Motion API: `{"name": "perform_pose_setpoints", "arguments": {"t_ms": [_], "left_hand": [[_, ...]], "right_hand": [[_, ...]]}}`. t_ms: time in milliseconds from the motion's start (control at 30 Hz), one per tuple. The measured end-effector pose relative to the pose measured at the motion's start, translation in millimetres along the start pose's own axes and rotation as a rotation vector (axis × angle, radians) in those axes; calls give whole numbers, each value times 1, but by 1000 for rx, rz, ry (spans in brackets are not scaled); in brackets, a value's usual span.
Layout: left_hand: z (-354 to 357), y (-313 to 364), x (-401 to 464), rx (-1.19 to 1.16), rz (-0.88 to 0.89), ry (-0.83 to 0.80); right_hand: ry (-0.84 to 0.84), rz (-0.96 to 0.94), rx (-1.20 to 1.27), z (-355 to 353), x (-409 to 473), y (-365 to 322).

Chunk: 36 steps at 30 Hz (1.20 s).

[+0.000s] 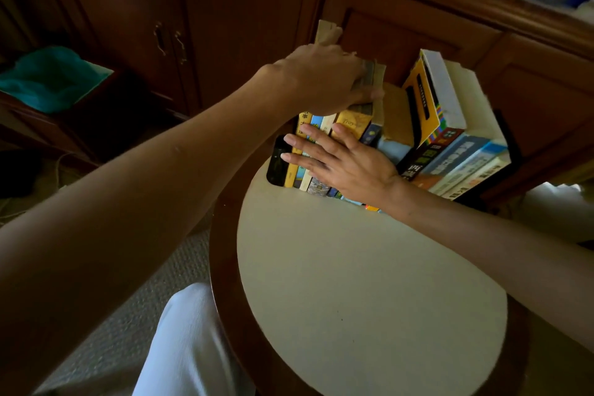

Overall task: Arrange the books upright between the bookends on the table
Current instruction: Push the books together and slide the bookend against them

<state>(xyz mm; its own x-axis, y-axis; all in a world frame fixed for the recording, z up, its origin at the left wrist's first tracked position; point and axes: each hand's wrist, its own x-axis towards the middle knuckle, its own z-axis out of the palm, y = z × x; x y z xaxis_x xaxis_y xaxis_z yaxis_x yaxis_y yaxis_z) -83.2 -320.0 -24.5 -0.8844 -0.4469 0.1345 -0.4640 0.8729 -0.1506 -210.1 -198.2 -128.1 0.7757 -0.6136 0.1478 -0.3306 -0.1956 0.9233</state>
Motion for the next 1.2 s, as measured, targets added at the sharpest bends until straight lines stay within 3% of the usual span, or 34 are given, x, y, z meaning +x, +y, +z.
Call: {"name": "perform_pose_setpoints", "arguments": {"t_ms": [233,533,733,900,1033,1200], "left_hand": [[2,-2,4,-37,29,-9],[-8,2,-6,169,113,-1],[-19,11,-19,10,-62,-69],[-40,14,-14,1,-89,-155],[-71,56,12,-167,-64,7],[-79,124,44,-299,13,-23]], "right_hand": [[-9,11,-17,0,0,-1],[-41,37,34,-6,0,0],[-95,66,208,-38,-26,15],[-159,103,143,-60,-103,48],[-229,40,85,-63,-153,61],[-218,-25,128,-46,-165,48]]}}
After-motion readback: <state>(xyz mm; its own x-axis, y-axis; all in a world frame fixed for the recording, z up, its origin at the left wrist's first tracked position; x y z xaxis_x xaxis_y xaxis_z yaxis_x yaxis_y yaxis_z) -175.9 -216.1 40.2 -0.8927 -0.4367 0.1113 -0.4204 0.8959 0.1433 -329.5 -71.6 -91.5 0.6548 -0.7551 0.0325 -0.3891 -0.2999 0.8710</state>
